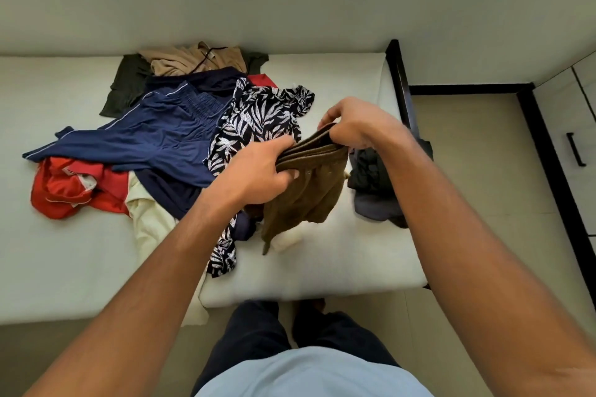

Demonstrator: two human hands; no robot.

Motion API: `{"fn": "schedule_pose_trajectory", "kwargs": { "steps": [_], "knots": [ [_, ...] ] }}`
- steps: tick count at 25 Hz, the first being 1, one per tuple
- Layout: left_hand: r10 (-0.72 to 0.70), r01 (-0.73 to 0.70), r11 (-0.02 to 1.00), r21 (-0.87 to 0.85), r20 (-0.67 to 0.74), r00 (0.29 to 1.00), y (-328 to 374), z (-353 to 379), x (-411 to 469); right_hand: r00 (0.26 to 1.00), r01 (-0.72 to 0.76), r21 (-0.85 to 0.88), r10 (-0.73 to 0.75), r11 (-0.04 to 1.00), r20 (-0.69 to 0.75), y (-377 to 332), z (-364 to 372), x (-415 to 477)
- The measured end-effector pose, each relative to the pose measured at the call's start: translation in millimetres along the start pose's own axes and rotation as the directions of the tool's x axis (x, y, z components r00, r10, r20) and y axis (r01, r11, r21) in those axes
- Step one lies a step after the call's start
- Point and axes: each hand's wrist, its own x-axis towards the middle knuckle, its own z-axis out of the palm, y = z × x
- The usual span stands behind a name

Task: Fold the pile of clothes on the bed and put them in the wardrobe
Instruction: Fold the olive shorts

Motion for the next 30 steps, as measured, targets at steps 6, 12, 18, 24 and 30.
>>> {"fn": "schedule_pose_trajectory", "kwargs": {
  "steps": [6, 12, 18, 24, 30],
  "knots": [
    [-0.113, 0.101, 0.993, 0.065, 0.214, 0.970, -32.0, -11.4, 52.6, 0.976, -0.129, 0.091, 0.110, 0.987, 0.190, 1.8, -1.2, 36.4],
    [-0.016, 0.046, 0.946, 0.322, -0.095, 0.995, -55.4, -84.2, 148.2, 0.981, 0.003, 0.349, 0.065, 0.937, -0.183, -53.3, -56.4, 118.7],
    [0.187, -0.120, 0.962, 0.245, -0.273, 0.944, -49.2, -128.9, 171.6, 0.930, 0.245, 0.546, -0.035, 0.801, -0.367, -66.1, -99.5, 109.4],
    [0.123, -0.083, 0.977, 0.197, -0.195, 0.973, -72.5, -27.9, 125.5, 0.938, 0.160, 0.516, 0.034, 0.841, -0.345, 9.4, 1.2, 78.8],
    [-0.170, 0.192, 0.981, 0.000, 0.460, 0.872, -108.3, 165.5, 13.9, 0.922, -0.386, 0.201, 0.366, 0.900, 0.129, 128.6, 167.2, 17.6]
  ]
}}
